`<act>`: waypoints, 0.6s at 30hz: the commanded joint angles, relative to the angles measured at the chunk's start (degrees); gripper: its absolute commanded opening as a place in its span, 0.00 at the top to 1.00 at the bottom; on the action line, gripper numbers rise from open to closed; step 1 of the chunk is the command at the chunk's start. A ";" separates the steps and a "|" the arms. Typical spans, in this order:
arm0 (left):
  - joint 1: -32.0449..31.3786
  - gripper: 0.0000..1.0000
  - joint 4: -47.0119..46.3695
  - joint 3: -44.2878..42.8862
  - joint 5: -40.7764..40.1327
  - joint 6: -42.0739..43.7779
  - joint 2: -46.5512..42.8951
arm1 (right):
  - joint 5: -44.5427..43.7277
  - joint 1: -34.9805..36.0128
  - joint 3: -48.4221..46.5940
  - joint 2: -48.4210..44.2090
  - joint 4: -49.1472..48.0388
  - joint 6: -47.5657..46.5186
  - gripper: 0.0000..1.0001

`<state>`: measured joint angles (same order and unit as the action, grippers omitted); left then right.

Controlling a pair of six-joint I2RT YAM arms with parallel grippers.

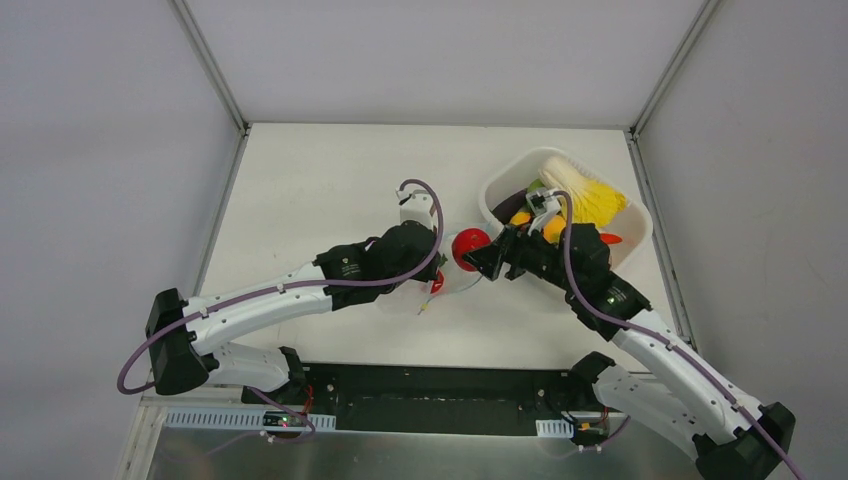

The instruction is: Place the food in the zip-top bag and seal the zipper

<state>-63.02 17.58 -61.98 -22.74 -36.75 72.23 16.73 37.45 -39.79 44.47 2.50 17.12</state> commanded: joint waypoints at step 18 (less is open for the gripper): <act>-0.35 1.00 -2.26 2.30 -2.47 -1.40 -4.32 | -12.34 11.94 -1.63 3.19 -1.84 -10.39 0.23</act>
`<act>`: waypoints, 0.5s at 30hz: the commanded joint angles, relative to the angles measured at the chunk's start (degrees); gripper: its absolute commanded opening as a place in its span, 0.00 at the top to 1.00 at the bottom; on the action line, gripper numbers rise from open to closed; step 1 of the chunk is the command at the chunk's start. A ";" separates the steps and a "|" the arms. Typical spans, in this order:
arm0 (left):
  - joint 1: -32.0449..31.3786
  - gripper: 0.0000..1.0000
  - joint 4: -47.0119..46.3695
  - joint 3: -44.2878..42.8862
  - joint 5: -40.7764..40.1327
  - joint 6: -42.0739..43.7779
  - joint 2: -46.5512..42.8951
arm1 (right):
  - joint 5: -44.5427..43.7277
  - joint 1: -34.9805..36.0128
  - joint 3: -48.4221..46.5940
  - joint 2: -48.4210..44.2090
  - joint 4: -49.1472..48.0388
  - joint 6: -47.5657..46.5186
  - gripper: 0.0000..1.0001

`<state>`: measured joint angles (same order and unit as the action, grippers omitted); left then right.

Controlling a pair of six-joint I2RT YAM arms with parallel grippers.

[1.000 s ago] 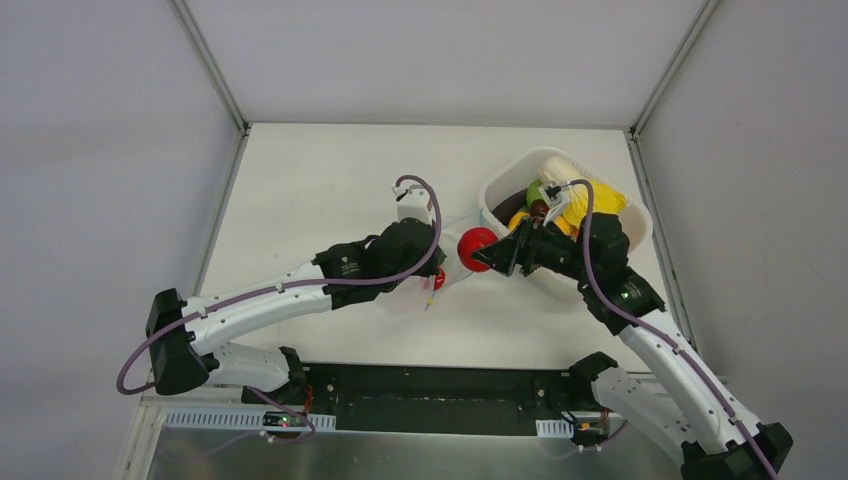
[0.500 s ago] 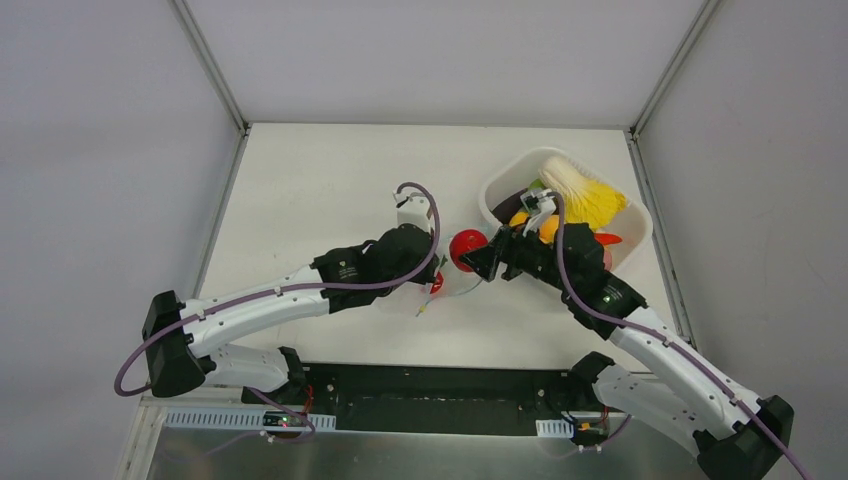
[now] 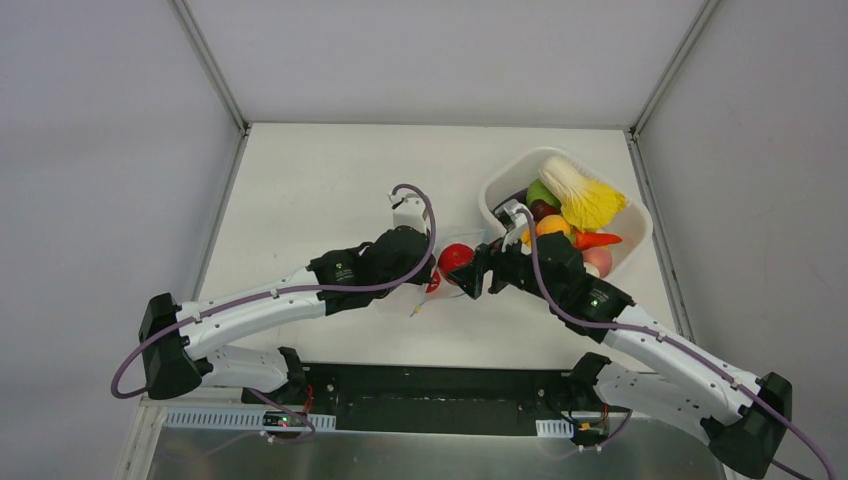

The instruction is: Place the food in the zip-top bag and seal the zipper

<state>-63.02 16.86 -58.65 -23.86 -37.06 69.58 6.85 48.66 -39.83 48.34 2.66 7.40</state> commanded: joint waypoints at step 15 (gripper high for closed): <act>-0.53 1.00 -2.99 2.28 -2.54 -1.98 -6.53 | 1.42 0.75 -1.60 -5.15 -5.12 6.70 0.03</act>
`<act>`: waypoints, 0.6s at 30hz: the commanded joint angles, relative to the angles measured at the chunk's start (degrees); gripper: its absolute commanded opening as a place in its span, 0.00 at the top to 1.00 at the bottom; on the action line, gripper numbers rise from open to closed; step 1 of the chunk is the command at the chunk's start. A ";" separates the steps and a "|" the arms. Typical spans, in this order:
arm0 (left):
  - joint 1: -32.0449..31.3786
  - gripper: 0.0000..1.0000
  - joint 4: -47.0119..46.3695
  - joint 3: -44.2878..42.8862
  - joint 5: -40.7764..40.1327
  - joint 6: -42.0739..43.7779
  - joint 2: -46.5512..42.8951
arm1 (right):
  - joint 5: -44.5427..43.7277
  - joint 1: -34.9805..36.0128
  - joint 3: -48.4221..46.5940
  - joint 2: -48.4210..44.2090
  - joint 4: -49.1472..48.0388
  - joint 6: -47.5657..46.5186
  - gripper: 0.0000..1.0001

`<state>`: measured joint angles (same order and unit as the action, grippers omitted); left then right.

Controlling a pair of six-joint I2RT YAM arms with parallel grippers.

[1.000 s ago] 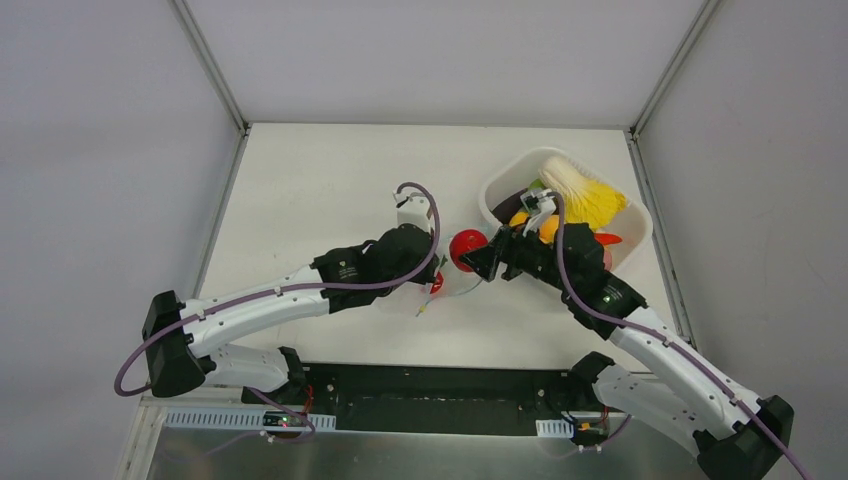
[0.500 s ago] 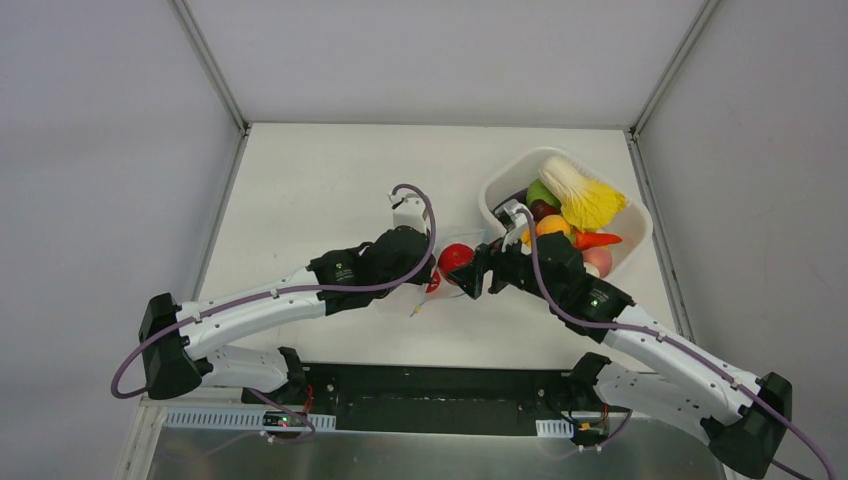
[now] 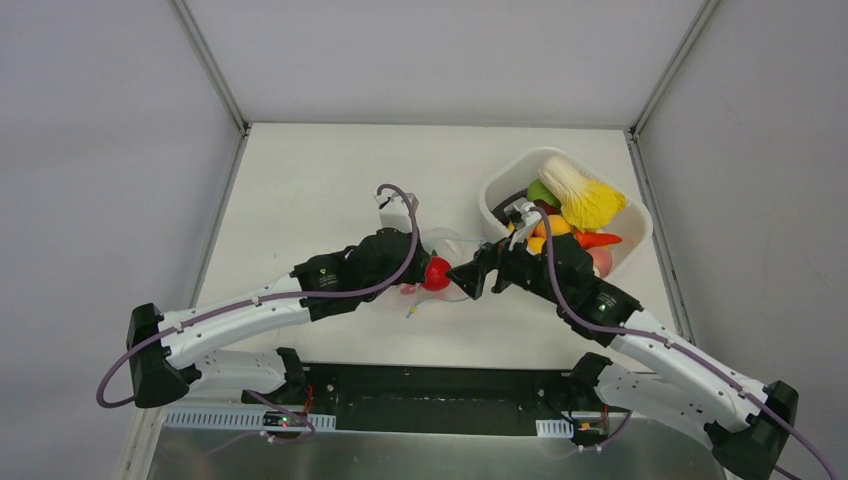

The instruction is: Place the food in the zip-top bag and seal the zipper

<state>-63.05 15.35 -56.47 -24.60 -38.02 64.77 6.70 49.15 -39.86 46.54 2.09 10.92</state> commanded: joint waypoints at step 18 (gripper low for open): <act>-0.45 1.00 -1.71 3.96 -5.70 -0.39 -6.32 | -39.90 -0.54 -7.48 -3.78 18.09 4.66 0.15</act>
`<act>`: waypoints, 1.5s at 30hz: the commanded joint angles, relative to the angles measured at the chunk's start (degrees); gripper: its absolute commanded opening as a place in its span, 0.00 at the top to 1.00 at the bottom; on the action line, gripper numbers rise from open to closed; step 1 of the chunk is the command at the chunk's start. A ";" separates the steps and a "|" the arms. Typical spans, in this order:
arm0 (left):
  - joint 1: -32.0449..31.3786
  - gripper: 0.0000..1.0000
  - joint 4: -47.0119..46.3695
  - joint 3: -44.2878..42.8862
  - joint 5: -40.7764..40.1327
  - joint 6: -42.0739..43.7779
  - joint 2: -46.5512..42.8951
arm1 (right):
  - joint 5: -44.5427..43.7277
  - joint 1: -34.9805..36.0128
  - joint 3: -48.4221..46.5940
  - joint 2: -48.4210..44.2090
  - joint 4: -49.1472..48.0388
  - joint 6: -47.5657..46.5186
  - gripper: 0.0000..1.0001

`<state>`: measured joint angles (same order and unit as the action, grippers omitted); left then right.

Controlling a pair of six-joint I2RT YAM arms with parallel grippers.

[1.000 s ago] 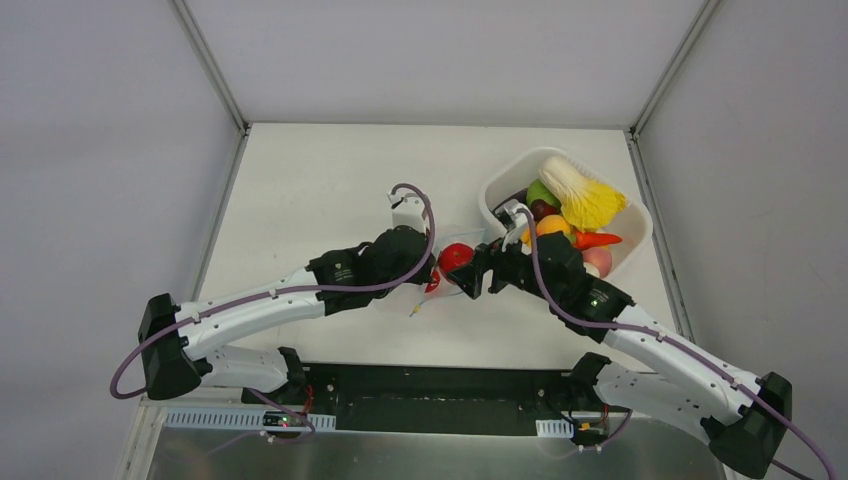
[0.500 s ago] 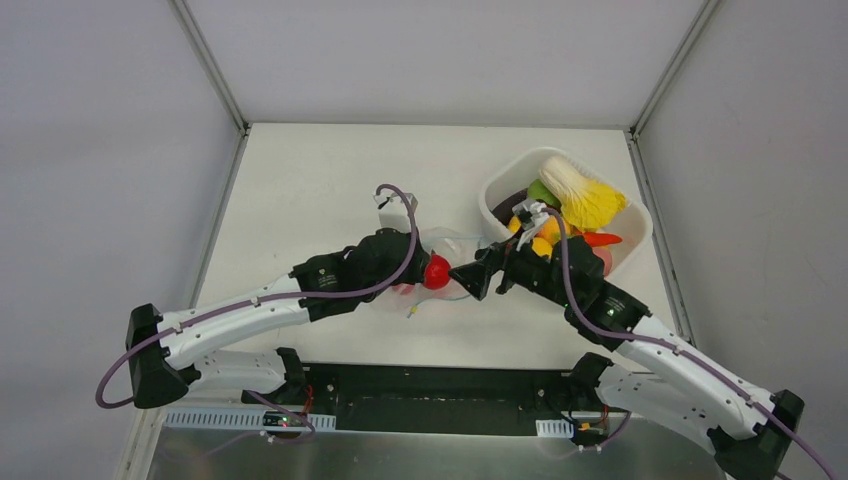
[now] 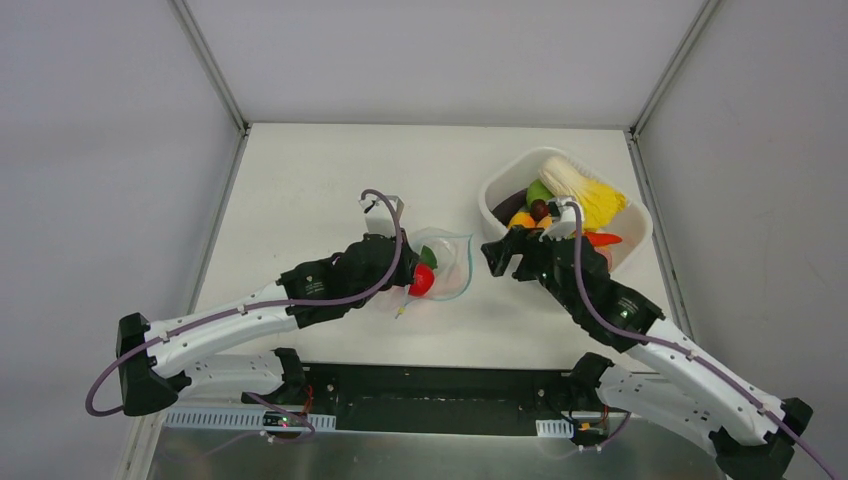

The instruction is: Place the food in the zip-top bag and seal the zipper

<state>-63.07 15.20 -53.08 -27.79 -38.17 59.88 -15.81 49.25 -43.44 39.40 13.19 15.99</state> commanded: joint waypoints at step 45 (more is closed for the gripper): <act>-0.26 1.00 -1.21 -2.14 0.45 5.66 2.53 | -15.63 -32.45 -4.18 15.42 28.42 12.58 0.22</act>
<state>-63.07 15.22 -54.08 -27.51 -34.37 63.00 -34.33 16.95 -46.28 53.52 38.13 29.30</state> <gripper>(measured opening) 0.009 0.799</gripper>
